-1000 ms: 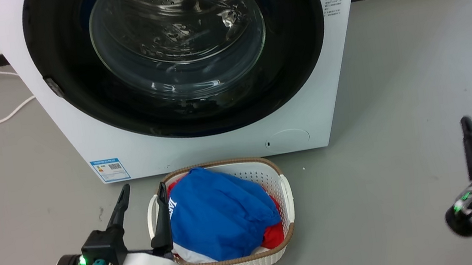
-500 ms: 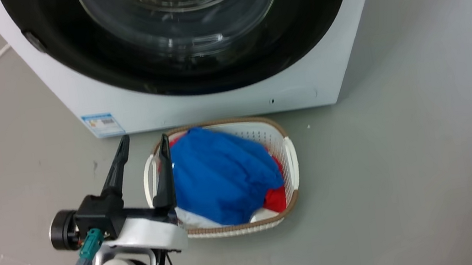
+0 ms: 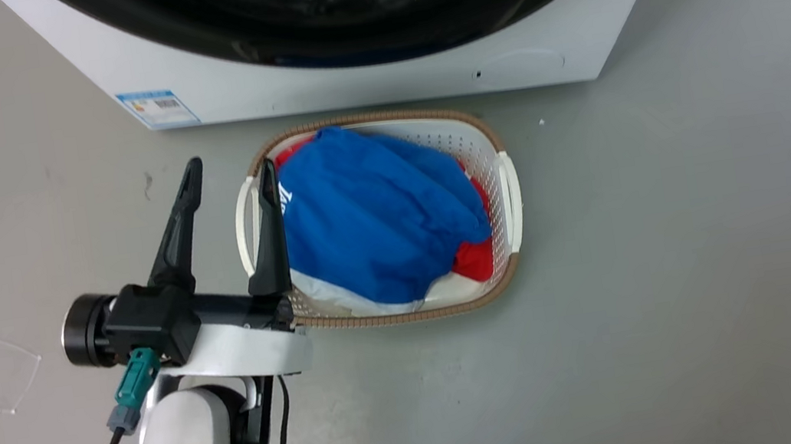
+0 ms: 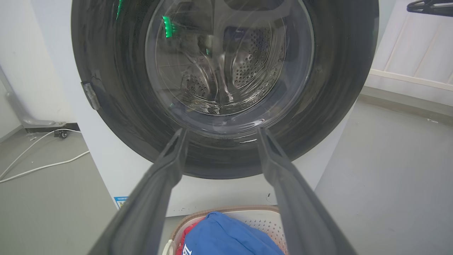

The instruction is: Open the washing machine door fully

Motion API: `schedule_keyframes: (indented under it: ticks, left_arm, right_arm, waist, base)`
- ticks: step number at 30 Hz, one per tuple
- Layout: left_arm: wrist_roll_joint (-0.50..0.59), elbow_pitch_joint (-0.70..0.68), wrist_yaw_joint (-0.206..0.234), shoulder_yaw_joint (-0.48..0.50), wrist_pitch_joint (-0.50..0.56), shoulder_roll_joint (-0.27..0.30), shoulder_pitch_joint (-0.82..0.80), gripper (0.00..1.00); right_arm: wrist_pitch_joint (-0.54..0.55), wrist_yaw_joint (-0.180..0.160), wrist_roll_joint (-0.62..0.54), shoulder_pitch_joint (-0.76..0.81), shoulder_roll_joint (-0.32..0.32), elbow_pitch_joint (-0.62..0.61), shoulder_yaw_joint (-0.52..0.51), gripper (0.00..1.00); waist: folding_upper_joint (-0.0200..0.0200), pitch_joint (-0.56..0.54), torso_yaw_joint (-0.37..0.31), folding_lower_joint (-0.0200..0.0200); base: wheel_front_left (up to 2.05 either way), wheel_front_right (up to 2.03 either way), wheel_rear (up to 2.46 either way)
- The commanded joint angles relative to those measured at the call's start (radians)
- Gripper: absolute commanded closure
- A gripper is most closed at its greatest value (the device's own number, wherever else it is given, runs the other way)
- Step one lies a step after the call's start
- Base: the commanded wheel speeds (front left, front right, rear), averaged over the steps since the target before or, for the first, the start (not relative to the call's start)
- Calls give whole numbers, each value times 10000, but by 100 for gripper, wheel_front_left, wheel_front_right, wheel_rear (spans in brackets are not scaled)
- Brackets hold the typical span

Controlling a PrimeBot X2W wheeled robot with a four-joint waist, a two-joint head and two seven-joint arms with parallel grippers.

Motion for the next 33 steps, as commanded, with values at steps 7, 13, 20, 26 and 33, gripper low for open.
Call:
schedule_keyframes:
  ticks: [7, 13, 20, 26, 33]
  left_arm:
    - [95, -285, 51, -27, -25, -26, -602, 0]
    - [140, -300, 22, -85, -25, -29, -852, 0]
    - [47, -286, 88, -85, -25, -33, -909, 0]
    - [24, -135, 111, -78, -25, -33, -814, 0]
    - [-55, 206, 106, -94, -25, -32, -341, 0]
  right_arm:
    - [-8, 1, -498, -1860, 770, 1297, 576, 100]
    - [182, 2, -748, -2545, 1040, 1782, 845, 100]
    - [1083, 2, -756, -2454, 1203, 1647, 1053, 100]
    - [2049, 4, -548, -1982, 1272, 1482, 1071, 100]
    - [3296, 2, -337, -952, 1461, 1322, 1250, 100]
  waist:
    - [-1, 1002, 95, -2]
    - [-1, 1310, 170, -2]
    - [-1, 1405, 131, -2]
    - [-1, 1095, 53, -2]
    - [-1, 164, -42, -2]
  base:
    - [0, 0, 0]
    - [0, 0, 0]
    - [0, 0, 0]
    - [0, 0, 0]
    - [0, 0, 0]
